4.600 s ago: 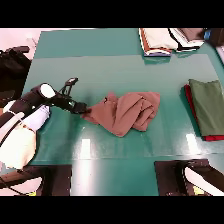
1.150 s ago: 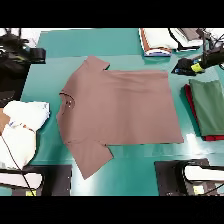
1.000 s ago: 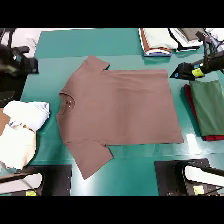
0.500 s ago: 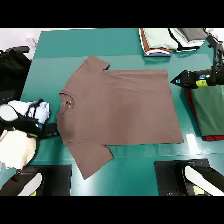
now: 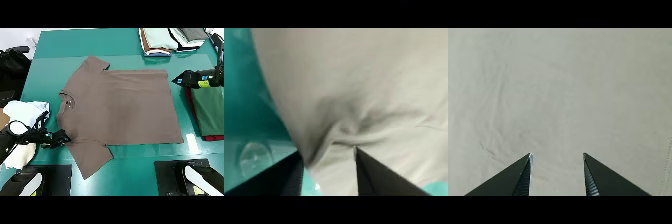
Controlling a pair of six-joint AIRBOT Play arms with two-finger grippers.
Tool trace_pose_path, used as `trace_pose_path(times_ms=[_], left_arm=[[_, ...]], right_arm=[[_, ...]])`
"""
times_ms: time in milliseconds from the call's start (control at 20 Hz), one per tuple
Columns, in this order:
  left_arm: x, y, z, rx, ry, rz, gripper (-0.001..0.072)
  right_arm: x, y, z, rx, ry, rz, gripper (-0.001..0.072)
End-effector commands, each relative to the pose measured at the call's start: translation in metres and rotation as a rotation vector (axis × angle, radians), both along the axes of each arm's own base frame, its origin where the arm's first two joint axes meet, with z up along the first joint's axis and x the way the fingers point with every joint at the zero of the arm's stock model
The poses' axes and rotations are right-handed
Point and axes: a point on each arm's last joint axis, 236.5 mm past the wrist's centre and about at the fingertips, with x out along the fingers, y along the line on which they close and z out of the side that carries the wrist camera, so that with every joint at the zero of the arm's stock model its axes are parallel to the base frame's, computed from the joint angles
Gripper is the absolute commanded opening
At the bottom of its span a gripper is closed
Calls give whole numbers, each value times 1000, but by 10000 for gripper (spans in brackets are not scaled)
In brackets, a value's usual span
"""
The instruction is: Fold the shirts.
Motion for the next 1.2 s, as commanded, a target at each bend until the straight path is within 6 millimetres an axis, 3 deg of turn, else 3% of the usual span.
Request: trace_pose_path(times_ms=[0,50,100,200,350,400,500,550,750,800,950,1150], left_arm=[[10,-13,3,-65,-43,36,274],[14,-16,7,-79,-63,22,74],[17,-17,14,-86,-81,-1,25],[26,-15,31,-68,-120,-63,24],[43,-5,53,-10,-183,-110,24],[48,-5,59,-8,-203,-117,24],[53,-5,65,-6,-231,-133,24],[54,-5,65,-5,-233,-133,24],[57,-4,66,-2,-244,-126,24],[58,-4,66,-1,-248,-123,24],[61,-3,66,2,-260,-115,24],[61,-3,66,1,-257,-116,24]], right_arm=[[-1,0,0,0,2,2,366],[-3,-2,-1,1,13,-1,366],[-8,-6,-4,1,38,-4,365],[-25,-30,-19,-32,125,-35,366],[-81,-91,-83,-121,397,-147,367],[-105,-109,-111,-140,495,-196,393],[-151,-131,-155,-132,657,-285,590],[-170,-135,-173,-97,714,-331,588],[-210,-117,-216,5,830,-389,553],[-211,-106,-222,36,834,-378,524],[-202,-74,-233,97,812,-329,524],[-197,-50,-233,69,805,-226,505]])
